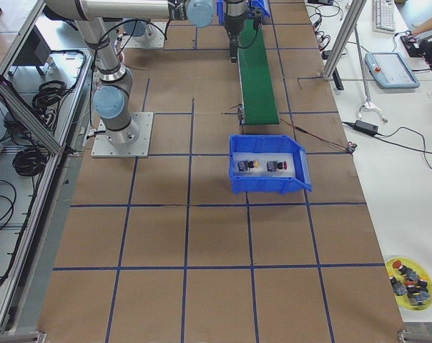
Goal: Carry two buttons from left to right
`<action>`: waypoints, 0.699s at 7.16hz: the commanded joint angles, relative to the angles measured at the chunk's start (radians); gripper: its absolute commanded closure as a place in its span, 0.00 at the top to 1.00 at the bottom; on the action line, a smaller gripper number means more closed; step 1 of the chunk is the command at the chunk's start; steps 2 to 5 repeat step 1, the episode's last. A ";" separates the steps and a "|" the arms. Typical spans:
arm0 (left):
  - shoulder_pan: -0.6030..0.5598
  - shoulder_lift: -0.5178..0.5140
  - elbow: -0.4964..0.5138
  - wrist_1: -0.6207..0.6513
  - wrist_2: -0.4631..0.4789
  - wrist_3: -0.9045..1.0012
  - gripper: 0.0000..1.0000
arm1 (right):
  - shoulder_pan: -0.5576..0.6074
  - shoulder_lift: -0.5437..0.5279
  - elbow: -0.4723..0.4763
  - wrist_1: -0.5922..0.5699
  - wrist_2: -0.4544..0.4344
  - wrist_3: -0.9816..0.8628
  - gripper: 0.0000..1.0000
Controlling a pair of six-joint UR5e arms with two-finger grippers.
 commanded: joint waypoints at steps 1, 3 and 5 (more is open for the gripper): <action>0.000 0.000 0.000 0.000 0.000 0.011 1.00 | 0.000 0.001 0.000 0.000 -0.001 0.000 1.00; 0.000 0.000 0.000 0.000 0.000 0.011 1.00 | 0.000 0.001 0.000 0.000 -0.001 0.000 1.00; 0.000 0.000 0.000 0.000 0.000 0.011 1.00 | 0.000 0.001 0.000 0.000 -0.001 0.000 1.00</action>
